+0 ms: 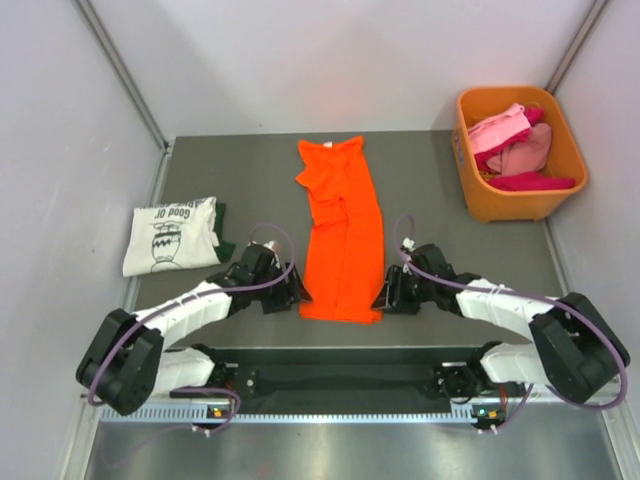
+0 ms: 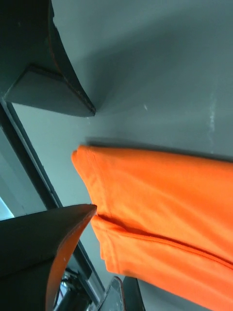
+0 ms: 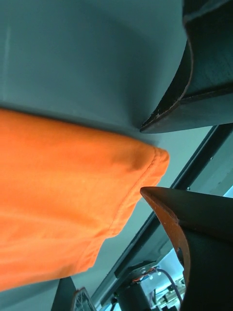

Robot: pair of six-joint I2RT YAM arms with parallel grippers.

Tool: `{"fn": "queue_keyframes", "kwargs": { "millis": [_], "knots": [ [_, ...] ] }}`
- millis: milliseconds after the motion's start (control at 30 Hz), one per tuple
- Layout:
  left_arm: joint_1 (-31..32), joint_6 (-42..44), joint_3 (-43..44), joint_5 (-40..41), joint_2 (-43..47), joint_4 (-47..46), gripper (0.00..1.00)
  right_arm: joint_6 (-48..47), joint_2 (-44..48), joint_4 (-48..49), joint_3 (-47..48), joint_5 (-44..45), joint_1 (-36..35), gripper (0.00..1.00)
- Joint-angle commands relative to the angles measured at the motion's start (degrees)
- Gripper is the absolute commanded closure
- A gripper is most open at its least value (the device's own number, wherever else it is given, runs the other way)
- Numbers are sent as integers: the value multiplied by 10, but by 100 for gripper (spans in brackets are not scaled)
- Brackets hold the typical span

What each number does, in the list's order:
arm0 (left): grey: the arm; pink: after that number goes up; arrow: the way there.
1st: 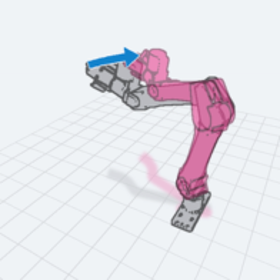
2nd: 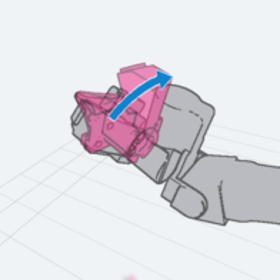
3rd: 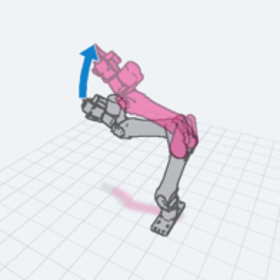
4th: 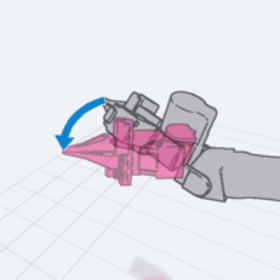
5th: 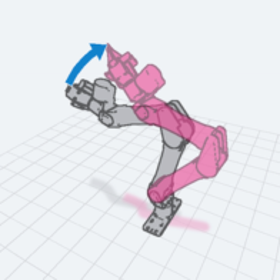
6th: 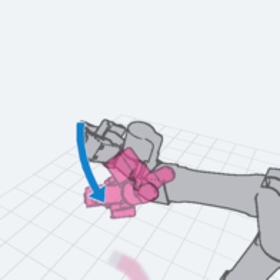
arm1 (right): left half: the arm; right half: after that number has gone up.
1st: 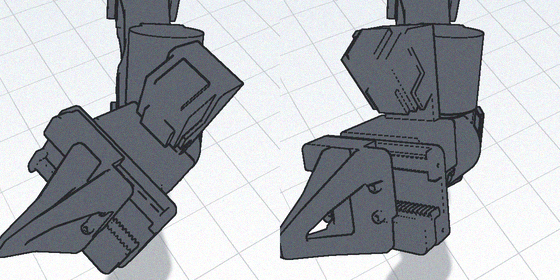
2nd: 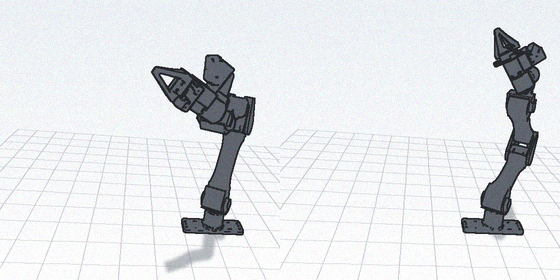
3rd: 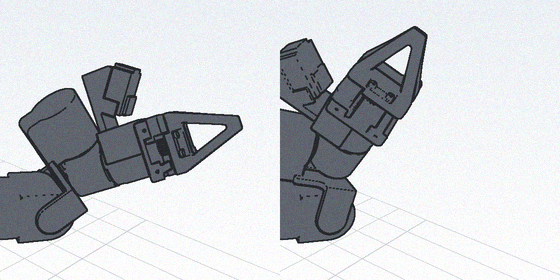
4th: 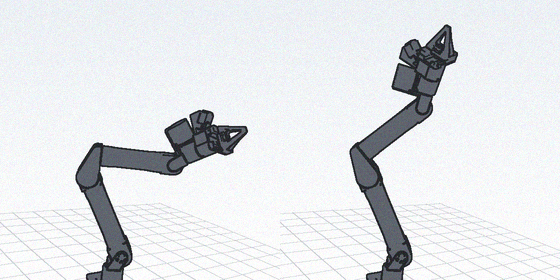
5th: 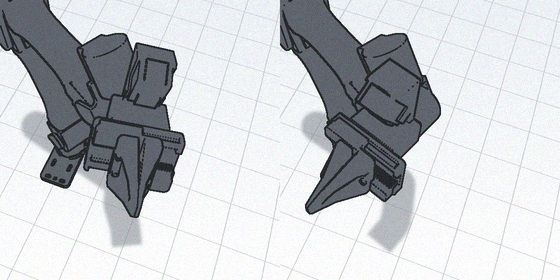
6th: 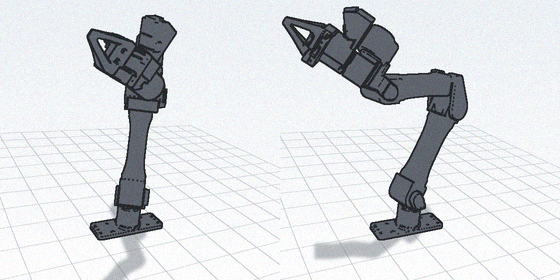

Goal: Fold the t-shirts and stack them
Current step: Fold the tshirt

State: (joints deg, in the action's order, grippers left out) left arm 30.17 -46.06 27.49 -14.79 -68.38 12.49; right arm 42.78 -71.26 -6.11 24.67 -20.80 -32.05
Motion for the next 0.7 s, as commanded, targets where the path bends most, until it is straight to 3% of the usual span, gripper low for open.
{"fn": "queue_keyframes", "kwargs": {
  "millis": [0,100,133,300,400,467,500,533,600,667],
  "knots": [
    [16,-17,-15,3,-25,-41,27,12,-22,36,6,2,-22,52],
    [23,-18,-7,-7,-33,-46,41,15,-37,42,12,1,-34,55],
    [29,-19,-5,-2,-33,-46,43,16,-41,43,12,1,-38,61],
    [50,-30,-5,2,-52,-57,45,11,-49,54,10,0,-48,71],
    [66,-45,-13,4,-60,-76,54,2,-48,45,15,2,-48,85],
    [70,-51,-18,4,-60,-81,66,-2,-45,35,20,1,-48,98],
    [74,-54,-22,4,-56,-84,71,-7,-42,30,21,1,-48,100],
    [79,-61,-26,4,-52,-86,85,-9,-36,23,23,2,-48,100],
    [90,-70,-31,5,-39,-86,97,-16,-20,0,27,2,-48,100],
    [101,-79,-34,7,-25,-75,100,-24,-5,-31,28,8,-48,100]
  ]
}}
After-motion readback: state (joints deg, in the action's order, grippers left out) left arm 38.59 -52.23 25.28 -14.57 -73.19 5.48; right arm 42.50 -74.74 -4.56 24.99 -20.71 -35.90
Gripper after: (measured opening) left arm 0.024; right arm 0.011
